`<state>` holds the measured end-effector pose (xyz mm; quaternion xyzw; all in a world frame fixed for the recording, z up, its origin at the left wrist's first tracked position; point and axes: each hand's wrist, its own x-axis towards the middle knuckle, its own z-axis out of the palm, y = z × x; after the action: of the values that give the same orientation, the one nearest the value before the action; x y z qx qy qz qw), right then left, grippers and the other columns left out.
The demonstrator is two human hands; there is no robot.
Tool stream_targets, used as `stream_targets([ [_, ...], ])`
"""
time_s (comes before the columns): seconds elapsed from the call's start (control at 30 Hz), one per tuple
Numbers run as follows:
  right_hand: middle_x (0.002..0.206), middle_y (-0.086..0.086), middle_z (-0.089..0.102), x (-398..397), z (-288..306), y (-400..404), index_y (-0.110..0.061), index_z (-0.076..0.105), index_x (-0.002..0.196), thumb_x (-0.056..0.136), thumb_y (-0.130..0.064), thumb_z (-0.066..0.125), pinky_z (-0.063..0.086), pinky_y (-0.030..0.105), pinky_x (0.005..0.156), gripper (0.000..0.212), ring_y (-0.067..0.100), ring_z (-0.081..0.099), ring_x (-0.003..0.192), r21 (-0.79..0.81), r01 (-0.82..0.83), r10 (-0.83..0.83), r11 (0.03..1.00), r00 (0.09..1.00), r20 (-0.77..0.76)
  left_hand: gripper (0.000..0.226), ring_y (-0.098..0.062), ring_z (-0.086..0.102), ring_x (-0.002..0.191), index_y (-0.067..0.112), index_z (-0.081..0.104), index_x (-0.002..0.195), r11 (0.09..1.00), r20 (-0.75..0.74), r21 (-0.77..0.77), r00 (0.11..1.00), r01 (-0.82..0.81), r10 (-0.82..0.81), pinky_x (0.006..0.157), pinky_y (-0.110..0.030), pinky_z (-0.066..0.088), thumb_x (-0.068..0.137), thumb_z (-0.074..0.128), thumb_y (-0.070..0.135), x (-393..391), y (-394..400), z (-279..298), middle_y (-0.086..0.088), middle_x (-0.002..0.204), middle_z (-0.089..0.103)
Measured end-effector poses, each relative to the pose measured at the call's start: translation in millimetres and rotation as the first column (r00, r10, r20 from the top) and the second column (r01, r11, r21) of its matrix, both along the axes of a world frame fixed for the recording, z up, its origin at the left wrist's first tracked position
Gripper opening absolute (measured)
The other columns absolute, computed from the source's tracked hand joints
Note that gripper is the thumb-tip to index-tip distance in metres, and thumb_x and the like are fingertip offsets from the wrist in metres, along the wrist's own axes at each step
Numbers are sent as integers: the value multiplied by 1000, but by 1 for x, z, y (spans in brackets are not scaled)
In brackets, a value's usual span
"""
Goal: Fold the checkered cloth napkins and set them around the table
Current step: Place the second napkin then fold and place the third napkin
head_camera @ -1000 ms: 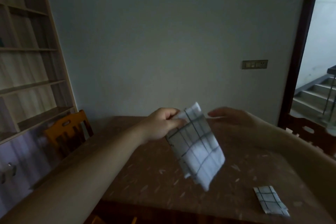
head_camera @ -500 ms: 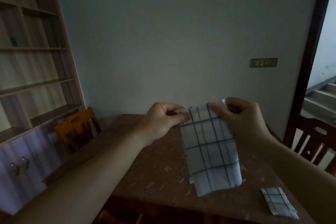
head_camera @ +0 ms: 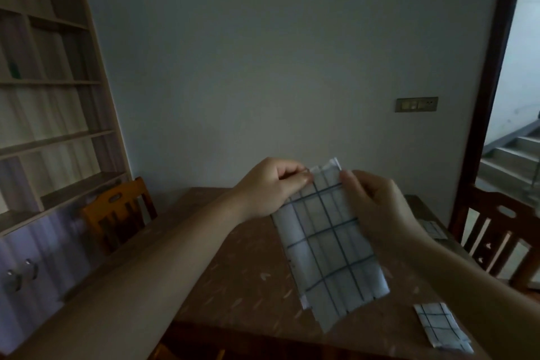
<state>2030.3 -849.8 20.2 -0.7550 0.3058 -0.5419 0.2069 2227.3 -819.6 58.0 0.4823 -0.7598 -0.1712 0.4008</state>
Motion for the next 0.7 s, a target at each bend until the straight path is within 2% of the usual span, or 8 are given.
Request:
stream_targets([
  [0.1, 48, 5, 41, 0, -19, -4, -9, 45, 59, 94, -43, 47, 28, 29, 45, 49, 7, 36, 45, -82, 47, -54, 996, 995, -87, 61, -15, 39, 61, 1, 57, 74, 998, 113, 24, 992, -50, 47, 61, -32, 32, 82, 50, 62, 4, -1, -1, -9, 63, 39],
  [0.2, 51, 10, 47, 3, -15, -4, -10, 48, 60, 94, -42, 47, 31, 31, 46, 47, 14, 40, 46, -120, 47, -59, 992, 993, -101, 56, -13, 40, 56, -1, 55, 73, 996, 194, -32, 977, -80, 85, 58, -31, 31, 92, 51, 52, -2, -2, 5, -14, 60, 39],
  [0.27, 52, 10, 47, 2, -10, -4, -9, 51, 63, 96, -42, 48, 31, 29, 45, 46, 12, 39, 45, -76, 2, -10, 997, 995, -104, 43, -14, 43, 56, 9, 60, 71, 992, 177, -105, 980, -76, 93, 58, -30, 33, 95, 52, 44, -3, -4, 10, -20, 62, 47],
  [0.37, 59, 5, 52, 4, -14, -1, -5, 54, 73, 90, -54, 49, 37, 29, 48, 52, 13, 48, 51, 89, -123, 132, 989, 985, -112, 31, -12, 38, 51, 27, 61, 67, 990, 80, -135, 995, -46, 57, 54, -28, 31, 97, 54, 34, 1, -4, 17, -6, 53, 38],
  [0.43, 57, 3, 48, 6, -20, 2, -1, 49, 67, 90, -57, 51, 36, 29, 48, 60, 12, 45, 50, 137, -133, 144, 982, 987, -77, 32, -12, 33, 48, 32, 63, 66, 990, 22, -139, 999, -23, 26, 50, -27, 28, 97, 55, 31, 6, -5, 20, -1, 51, 35],
  [0.53, 49, -7, 36, 7, -24, 9, -2, 41, 54, 87, -44, 49, 27, 20, 45, 54, 3, 33, 44, 103, -128, 133, 986, 990, -36, 29, -15, 33, 51, 31, 64, 68, 988, 34, -151, 998, -42, 47, 51, -28, 26, 96, 57, 30, 12, -5, 22, -5, 53, 35],
  [0.7, 46, -9, 34, 8, -27, 12, -15, 38, 51, 95, -26, 53, 25, 15, 44, 47, 3, 31, 42, 83, -112, 119, 990, 990, -82, 22, -16, 34, 53, 20, 70, 76, 988, -24, -139, 998, -63, 60, 51, -26, 27, 94, 60, 27, 23, -4, 23, -7, 54, 40],
])
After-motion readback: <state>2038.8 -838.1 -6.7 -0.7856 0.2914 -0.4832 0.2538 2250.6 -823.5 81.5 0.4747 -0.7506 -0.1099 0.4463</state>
